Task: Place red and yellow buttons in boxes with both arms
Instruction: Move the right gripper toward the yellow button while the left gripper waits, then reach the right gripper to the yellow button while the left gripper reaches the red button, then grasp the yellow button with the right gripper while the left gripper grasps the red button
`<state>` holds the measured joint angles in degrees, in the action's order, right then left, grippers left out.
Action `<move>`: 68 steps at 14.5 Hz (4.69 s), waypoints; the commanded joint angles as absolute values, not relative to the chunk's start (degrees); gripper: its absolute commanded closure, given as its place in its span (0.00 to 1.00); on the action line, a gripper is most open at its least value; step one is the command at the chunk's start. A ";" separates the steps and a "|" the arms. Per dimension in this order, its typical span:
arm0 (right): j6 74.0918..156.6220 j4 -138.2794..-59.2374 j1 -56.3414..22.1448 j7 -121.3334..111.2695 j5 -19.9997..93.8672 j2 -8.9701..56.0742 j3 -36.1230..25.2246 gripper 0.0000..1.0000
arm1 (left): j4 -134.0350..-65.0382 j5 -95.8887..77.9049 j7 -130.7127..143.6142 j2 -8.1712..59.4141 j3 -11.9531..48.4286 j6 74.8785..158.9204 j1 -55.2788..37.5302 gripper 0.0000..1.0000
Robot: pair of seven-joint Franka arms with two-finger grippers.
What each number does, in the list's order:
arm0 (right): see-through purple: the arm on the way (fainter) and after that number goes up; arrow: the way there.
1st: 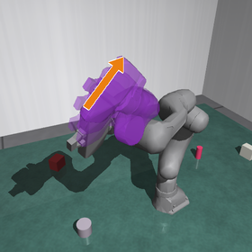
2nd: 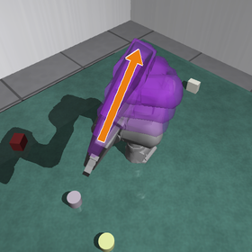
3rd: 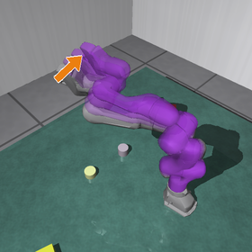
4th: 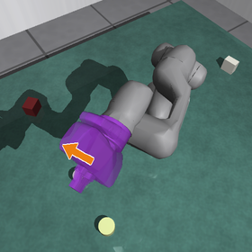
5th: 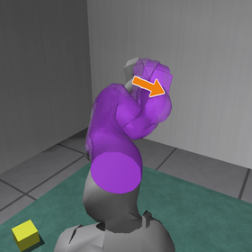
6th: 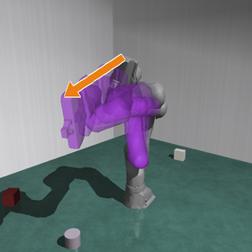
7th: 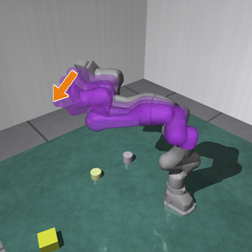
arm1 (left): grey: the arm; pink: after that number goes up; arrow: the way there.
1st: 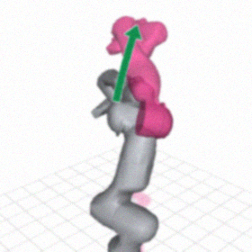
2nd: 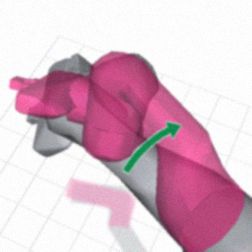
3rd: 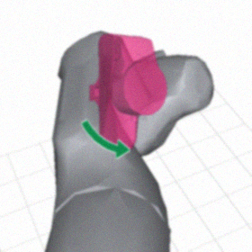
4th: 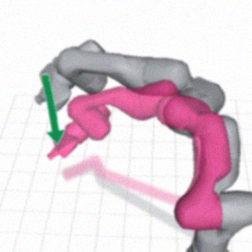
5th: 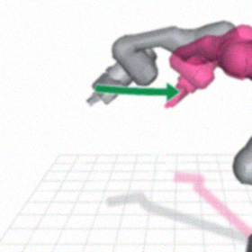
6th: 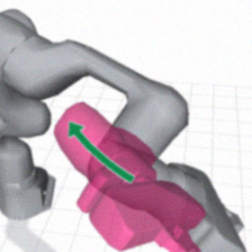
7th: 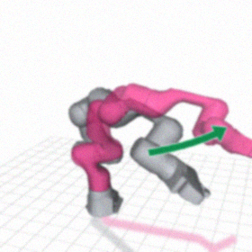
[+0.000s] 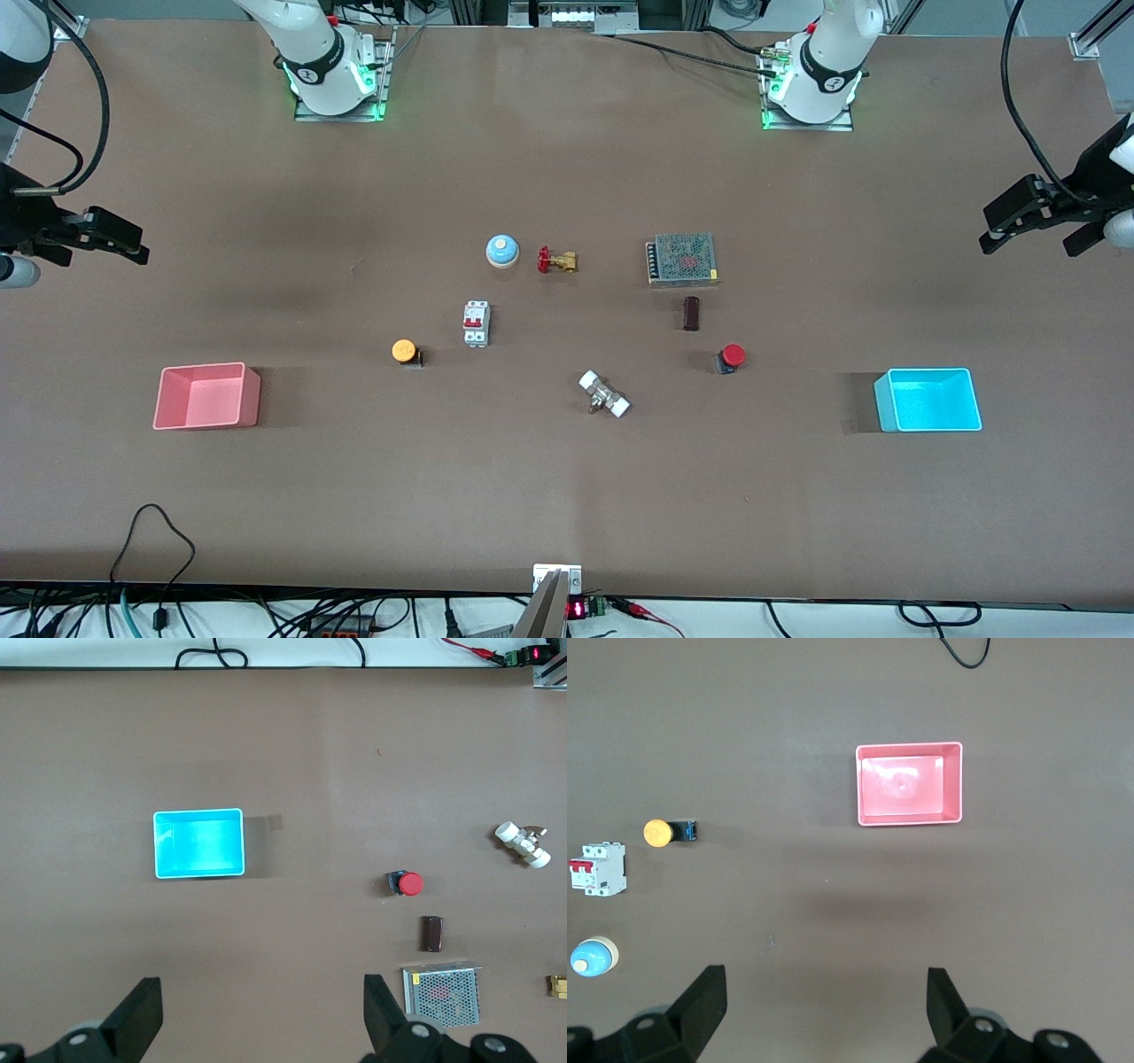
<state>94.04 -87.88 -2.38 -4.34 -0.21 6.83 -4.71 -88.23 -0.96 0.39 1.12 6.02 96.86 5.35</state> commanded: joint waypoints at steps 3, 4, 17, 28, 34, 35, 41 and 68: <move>93.16 -89.39 -2.11 -3.96 -0.18 4.75 -4.57 0.00 | -86.84 -0.70 -0.09 1.58 6.33 95.98 5.54 0.00; 93.16 -89.38 -2.11 -3.87 -0.18 4.75 -4.48 0.00 | -86.84 -0.70 -0.09 1.58 6.33 95.98 5.54 0.00; 98.43 -88.86 -3.95 -4.66 0.44 13.96 -4.13 0.00 | -86.92 -0.79 1.49 1.67 5.98 92.55 5.89 0.00; 109.16 -88.68 -14.84 -3.78 1.49 25.92 -4.04 0.00 | -86.92 -1.41 1.58 3.08 6.24 88.24 5.54 0.00; 114.16 -88.68 -19.42 4.12 2.20 30.67 -4.04 0.00 | -87.19 -3.94 5.16 9.83 6.33 88.68 5.54 0.00; 115.30 -88.68 -19.95 4.83 2.28 31.54 -4.04 0.00 | -87.19 -4.65 8.23 11.58 6.33 88.94 5.36 0.00; 118.30 -88.68 -21.53 6.15 5.44 35.15 -4.04 0.00 | -87.19 -4.57 15.47 20.64 6.94 93.34 0.27 0.00; 121.29 -88.77 -23.12 5.98 5.19 41.92 -4.13 0.62 | -95.27 -6.07 28.92 36.30 7.29 123.66 -11.51 0.50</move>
